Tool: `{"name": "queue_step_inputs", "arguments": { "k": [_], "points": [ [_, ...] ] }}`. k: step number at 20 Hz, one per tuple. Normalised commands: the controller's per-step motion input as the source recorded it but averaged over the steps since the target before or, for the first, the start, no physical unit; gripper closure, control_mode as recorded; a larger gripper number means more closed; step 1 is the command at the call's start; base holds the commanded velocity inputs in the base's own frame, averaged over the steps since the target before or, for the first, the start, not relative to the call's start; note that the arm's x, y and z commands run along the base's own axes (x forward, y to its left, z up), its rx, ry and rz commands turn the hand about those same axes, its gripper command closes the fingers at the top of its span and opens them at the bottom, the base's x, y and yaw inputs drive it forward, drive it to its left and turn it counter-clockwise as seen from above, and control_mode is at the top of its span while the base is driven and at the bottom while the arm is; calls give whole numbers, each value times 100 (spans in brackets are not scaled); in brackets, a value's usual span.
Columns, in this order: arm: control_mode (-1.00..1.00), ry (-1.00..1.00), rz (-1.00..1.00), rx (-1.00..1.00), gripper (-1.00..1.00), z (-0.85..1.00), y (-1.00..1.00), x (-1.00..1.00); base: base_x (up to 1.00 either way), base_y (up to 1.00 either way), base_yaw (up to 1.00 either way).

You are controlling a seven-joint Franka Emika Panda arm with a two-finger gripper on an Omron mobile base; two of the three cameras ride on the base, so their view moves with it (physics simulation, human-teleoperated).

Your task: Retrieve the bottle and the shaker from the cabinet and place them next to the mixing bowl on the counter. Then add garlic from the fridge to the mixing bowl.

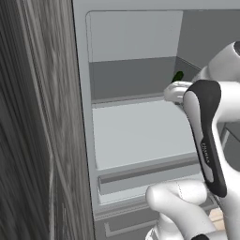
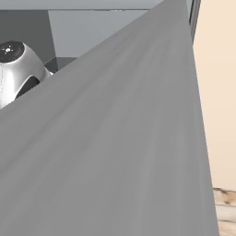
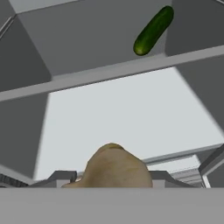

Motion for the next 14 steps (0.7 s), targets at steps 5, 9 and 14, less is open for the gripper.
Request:
{"name": "queue_step_inputs", "arguments": {
  "k": [5,9,14],
  "points": [
    [-100,0,0,0,100,0,0,0,0,0,0],
    [-100,0,0,0,100,0,0,0,0,0,0],
    [100,0,0,0,100,0,0,0,-59,0,0]
  ]
}}
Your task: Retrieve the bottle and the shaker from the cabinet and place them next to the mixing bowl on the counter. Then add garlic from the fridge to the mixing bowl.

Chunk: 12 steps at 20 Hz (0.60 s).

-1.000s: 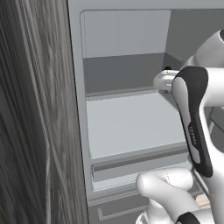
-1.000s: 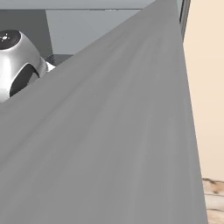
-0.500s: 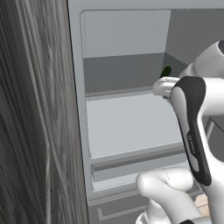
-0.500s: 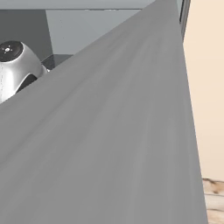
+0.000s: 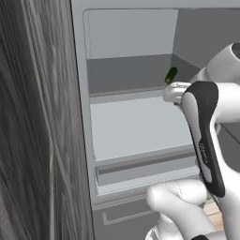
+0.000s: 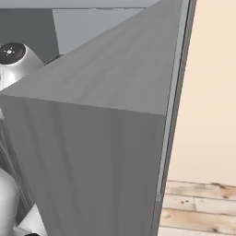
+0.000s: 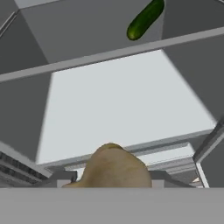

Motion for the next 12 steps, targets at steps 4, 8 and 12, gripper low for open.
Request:
{"name": "queue_step_inputs", "arguments": {
  "k": [4,8,12],
  "points": [
    [100,0,0,0,100,0,0,0,-100,0,0],
    [100,0,0,0,100,0,0,0,-100,0,0],
    [100,0,0,0,100,0,0,0,-100,0,0]
  ]
}}
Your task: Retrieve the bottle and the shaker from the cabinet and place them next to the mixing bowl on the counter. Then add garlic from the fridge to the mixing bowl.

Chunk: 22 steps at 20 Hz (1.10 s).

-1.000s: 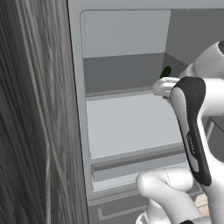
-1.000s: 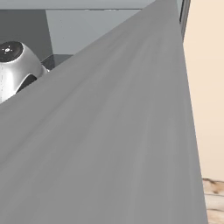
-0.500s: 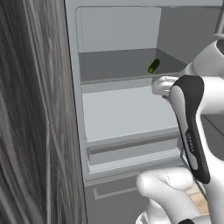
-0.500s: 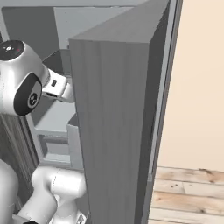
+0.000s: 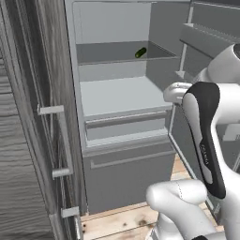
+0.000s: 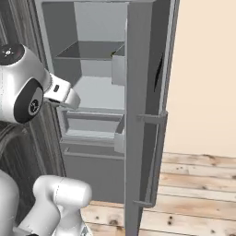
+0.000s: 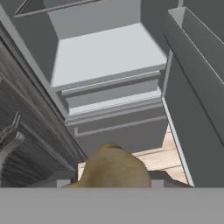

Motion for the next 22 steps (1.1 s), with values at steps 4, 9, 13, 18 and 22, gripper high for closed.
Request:
{"name": "queue_step_inputs", "arguments": {
  "k": [4,9,13,18,22],
  "points": [
    [100,0,0,0,100,0,0,0,-91,0,0],
    [100,0,0,0,100,0,0,0,-84,0,0],
    [100,0,0,0,100,0,0,0,-75,-11,-4],
    [100,0,0,0,100,0,0,0,-55,-56,-41],
    [100,0,0,0,100,0,0,0,-6,-67,-70]
  ]
}}
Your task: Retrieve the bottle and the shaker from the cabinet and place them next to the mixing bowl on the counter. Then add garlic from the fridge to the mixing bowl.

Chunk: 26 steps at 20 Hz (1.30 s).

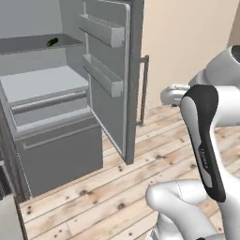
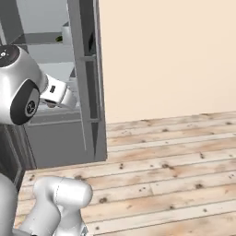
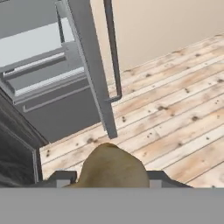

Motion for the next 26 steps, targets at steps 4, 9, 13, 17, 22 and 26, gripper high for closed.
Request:
{"name": "queue_step_inputs", "arguments": {
  "k": [4,9,13,17,22,26],
  "points": [
    [100,0,0,0,100,0,0,0,3,-61,-80],
    [100,0,0,0,100,0,0,0,0,-40,-85],
    [100,0,0,0,100,0,0,0,0,-29,-87],
    [100,0,0,0,100,0,0,0,0,-19,-89],
    [100,0,0,0,100,0,0,0,0,-9,-92],
    [100,0,0,0,100,0,0,0,0,-6,-92]
  ]
}}
